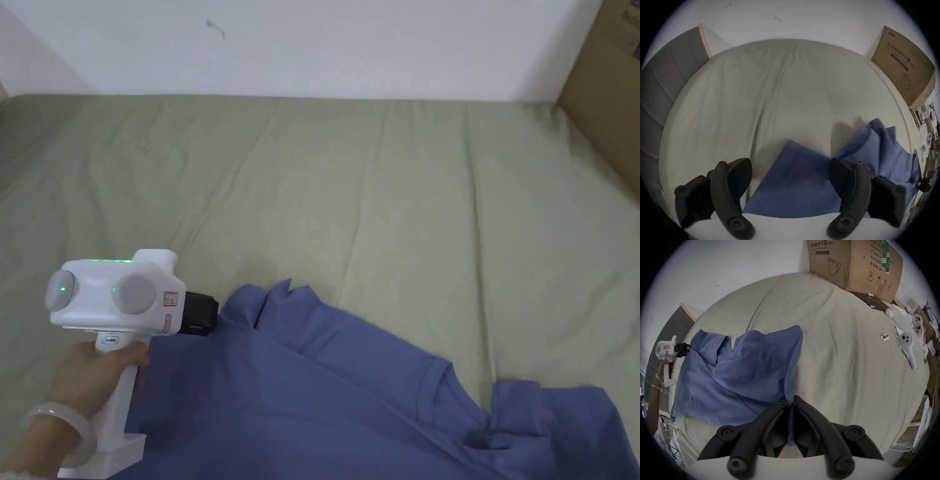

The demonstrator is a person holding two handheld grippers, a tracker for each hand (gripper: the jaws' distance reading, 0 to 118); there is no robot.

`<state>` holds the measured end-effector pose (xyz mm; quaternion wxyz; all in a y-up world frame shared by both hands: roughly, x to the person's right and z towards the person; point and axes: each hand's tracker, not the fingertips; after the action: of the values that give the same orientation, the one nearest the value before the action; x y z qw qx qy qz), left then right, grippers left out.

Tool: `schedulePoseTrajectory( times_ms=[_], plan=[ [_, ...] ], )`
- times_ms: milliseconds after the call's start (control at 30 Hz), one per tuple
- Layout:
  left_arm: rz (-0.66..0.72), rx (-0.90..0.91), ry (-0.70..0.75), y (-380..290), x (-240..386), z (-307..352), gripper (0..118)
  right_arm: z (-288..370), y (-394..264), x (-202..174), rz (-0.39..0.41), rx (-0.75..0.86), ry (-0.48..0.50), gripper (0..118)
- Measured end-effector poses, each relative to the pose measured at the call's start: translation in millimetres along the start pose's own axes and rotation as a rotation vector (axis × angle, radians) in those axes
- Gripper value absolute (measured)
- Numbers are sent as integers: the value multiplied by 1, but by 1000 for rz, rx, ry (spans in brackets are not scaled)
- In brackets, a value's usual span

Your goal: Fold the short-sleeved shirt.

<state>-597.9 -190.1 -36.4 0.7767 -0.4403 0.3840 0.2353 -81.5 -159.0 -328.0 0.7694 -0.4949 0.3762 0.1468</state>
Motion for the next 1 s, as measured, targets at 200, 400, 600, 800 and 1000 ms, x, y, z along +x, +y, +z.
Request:
schedulePoseTrajectory(
  times_ms=[200, 400, 600, 800, 1000],
  plan=[
    [-7, 44, -9, 1, -7, 11, 35, -8, -2, 2, -14, -25, 6, 4],
    [-42, 40, -10, -2, -1, 27, 3, -10, -2, -4, -50, -18, 26, 4],
    [-25, 109, -30, 1, -11, 87, 3, 8, 8, 2, -73, 28, 50, 4],
    [-72, 253, 44, 15, -16, 181, 3, 41, 50, -11, -58, 150, 102, 4],
    [-64, 390, 143, 32, -26, 276, 3, 83, 126, -39, -29, 283, 150, 4]
  ],
)
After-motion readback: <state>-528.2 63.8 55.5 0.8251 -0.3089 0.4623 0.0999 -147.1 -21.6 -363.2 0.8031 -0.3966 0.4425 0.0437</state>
